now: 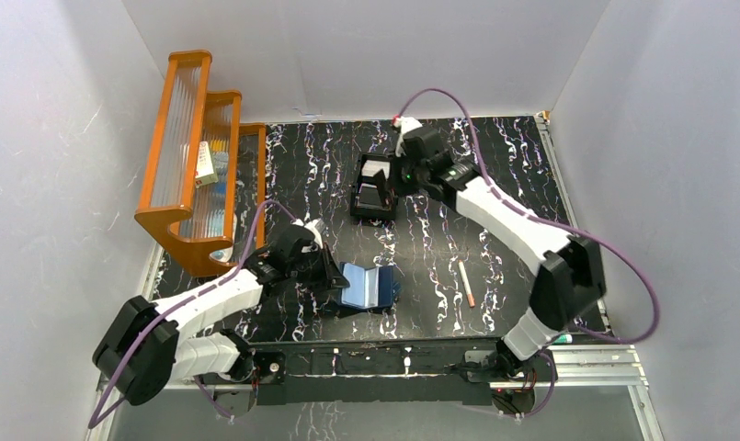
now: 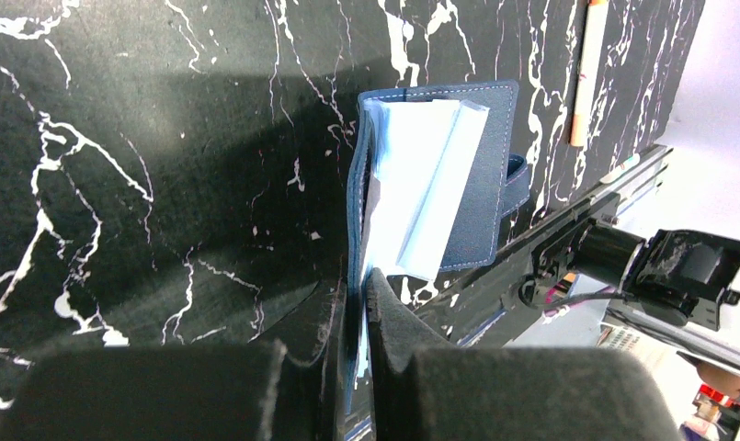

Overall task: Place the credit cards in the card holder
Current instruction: Pick up the credit card from the storage box, then insert the credit card into the card holder.

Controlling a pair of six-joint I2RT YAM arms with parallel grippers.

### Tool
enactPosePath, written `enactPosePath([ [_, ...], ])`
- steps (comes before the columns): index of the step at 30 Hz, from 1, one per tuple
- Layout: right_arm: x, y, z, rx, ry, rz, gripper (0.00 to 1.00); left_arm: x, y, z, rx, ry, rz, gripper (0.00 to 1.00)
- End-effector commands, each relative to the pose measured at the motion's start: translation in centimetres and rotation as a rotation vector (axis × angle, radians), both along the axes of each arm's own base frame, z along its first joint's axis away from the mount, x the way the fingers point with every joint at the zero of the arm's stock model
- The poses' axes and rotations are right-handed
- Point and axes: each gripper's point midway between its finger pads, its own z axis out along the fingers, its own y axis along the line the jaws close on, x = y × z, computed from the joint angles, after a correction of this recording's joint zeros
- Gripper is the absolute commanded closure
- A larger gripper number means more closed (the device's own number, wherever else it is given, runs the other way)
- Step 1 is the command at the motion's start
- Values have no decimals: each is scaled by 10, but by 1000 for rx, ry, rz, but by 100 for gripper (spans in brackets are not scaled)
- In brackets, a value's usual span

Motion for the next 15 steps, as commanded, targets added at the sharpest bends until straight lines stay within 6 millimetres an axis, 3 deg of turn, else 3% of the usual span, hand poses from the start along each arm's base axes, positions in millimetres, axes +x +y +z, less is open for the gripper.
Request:
enactPosePath([
  [1, -64, 0, 13, 264, 252, -99, 100, 21, -21, 23, -87, -54, 0, 100],
  [9, -133, 3, -16, 493, 457, -163, 100, 22, -24, 2, -94, -9, 30, 100],
  [15, -158, 7, -47, 494, 522, -165, 100, 22, -23, -9, -67, 12, 28, 96],
])
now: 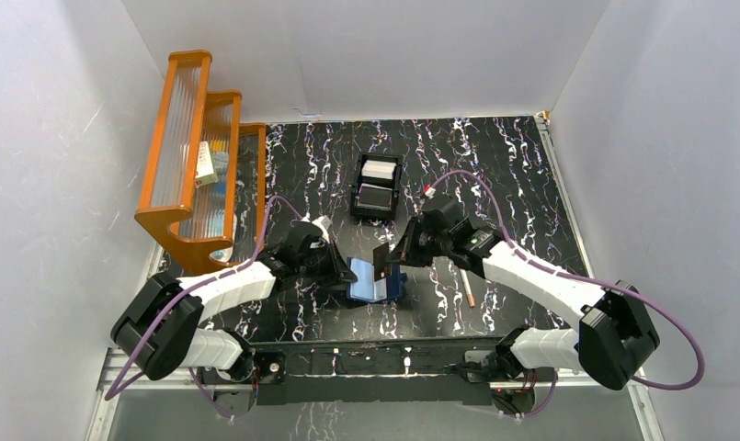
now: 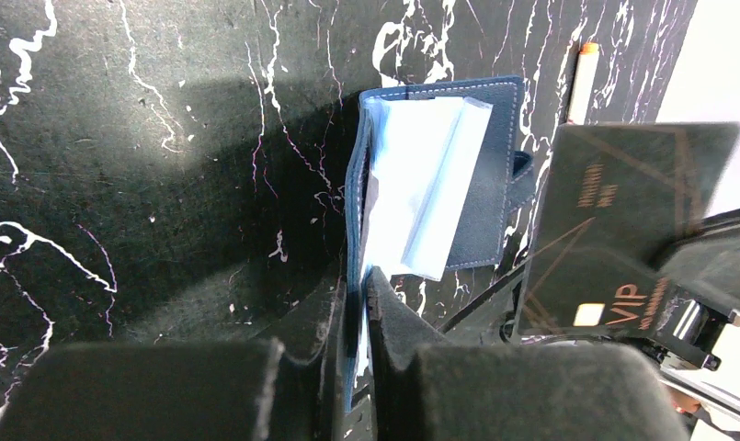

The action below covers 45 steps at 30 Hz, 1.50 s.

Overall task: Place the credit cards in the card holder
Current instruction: Insert the credit card into the card holder.

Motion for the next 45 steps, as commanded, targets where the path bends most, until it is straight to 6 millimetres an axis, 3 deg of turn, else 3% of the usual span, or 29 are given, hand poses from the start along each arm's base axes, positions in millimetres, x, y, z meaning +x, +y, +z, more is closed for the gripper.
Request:
enactPosePath([
  [1, -5, 19, 14, 129, -6, -18, 100, 0, -2, 3, -22, -6, -7, 94],
  [7, -18, 32, -20, 108, 38, 28, 100, -4, 5, 0, 9, -4, -7, 85],
  [16, -22, 28, -64, 17, 51, 86, 100, -10, 17, -3, 62, -19, -15, 73],
  [18, -26, 28, -67, 25, 50, 104, 100, -11, 21, -4, 80, -26, -18, 73],
  [21, -28, 26, -70, 26, 41, 114, 100, -12, 25, -7, 99, -35, -20, 86],
  [27, -28, 23, -70, 32, 14, 146, 100, -15, 30, -14, 118, -38, -26, 100],
  [45, -27, 23, -74, 152, 16, 141, 100, -23, 41, -35, 165, -16, -36, 97],
])
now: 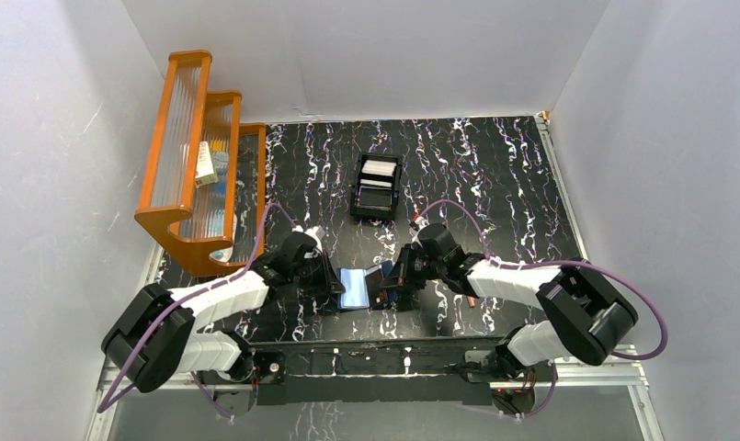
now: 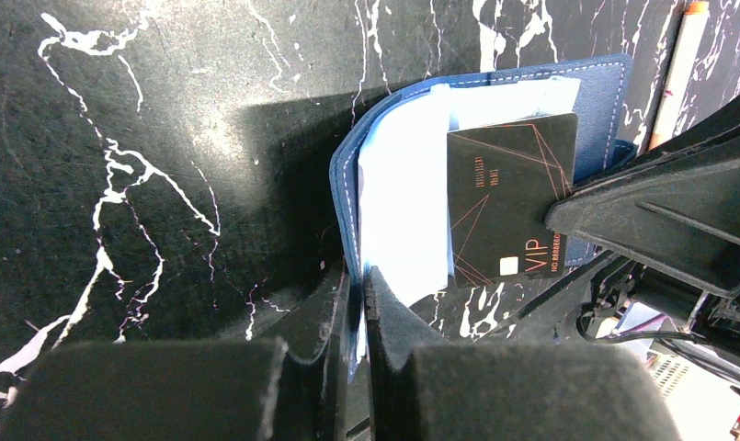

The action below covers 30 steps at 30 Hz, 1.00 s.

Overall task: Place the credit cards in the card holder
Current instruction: Insert the credit card into the card holder.

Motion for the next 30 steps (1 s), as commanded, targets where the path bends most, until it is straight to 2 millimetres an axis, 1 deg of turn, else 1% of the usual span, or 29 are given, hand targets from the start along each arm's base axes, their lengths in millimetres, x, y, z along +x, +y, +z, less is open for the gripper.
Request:
enactPosePath([
  [1, 6, 10, 12, 84, -31, 13, 100, -5, 10, -11, 46, 9, -4, 97],
  [5, 2, 15, 14, 136, -15, 31, 100, -6, 10, -13, 52, 13, -15, 99],
  [12, 3, 18, 14, 172, -23, 43, 100, -8, 9, -15, 44, 18, -27, 98],
  [19, 8, 16, 4, 154, -30, 36, 100, -8, 5, -13, 27, 13, -42, 97],
  [25, 11, 17, 1, 166, -30, 19, 100, -9, 2, -10, 6, 14, -47, 96],
  [30, 12, 17, 1, 192, -17, -17, 100, -10, -7, -1, -62, 22, -45, 94],
])
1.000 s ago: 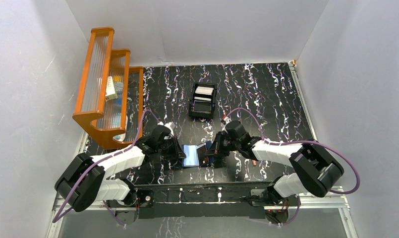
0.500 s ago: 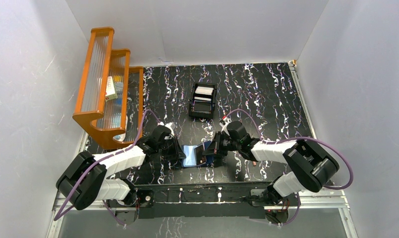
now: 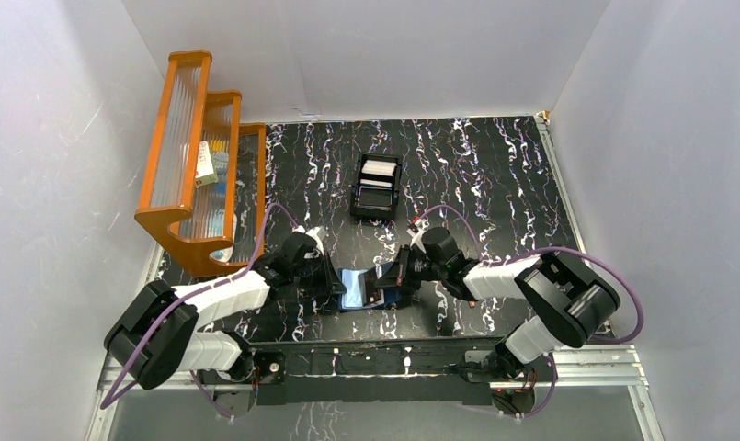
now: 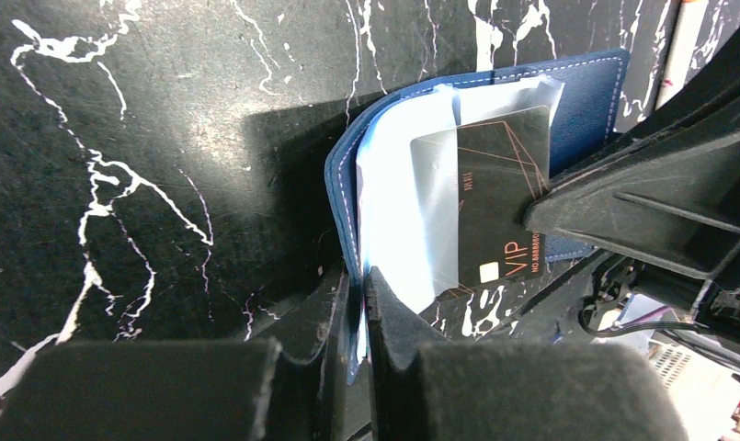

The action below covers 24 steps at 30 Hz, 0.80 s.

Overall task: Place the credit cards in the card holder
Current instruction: Insert the credit card into the card holder.

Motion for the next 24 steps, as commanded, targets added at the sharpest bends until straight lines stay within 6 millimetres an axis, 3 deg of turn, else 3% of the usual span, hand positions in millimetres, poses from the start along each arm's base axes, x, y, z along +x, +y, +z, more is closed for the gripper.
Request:
enactPosePath([
  [1, 10, 2, 4, 40, -25, -46, 100, -10, -6, 4, -69, 28, -21, 94],
  [16, 15, -3, -5, 36, -2, -121, 100, -13, -9, 4, -93, 36, -20, 95],
  [21, 12, -1, -10, 1, 14, -100, 87, -12, -11, 8, -106, 34, -24, 94],
  [24, 12, -9, -16, -92, 10, -96, 76, -11, -11, 9, -108, 30, -24, 93],
])
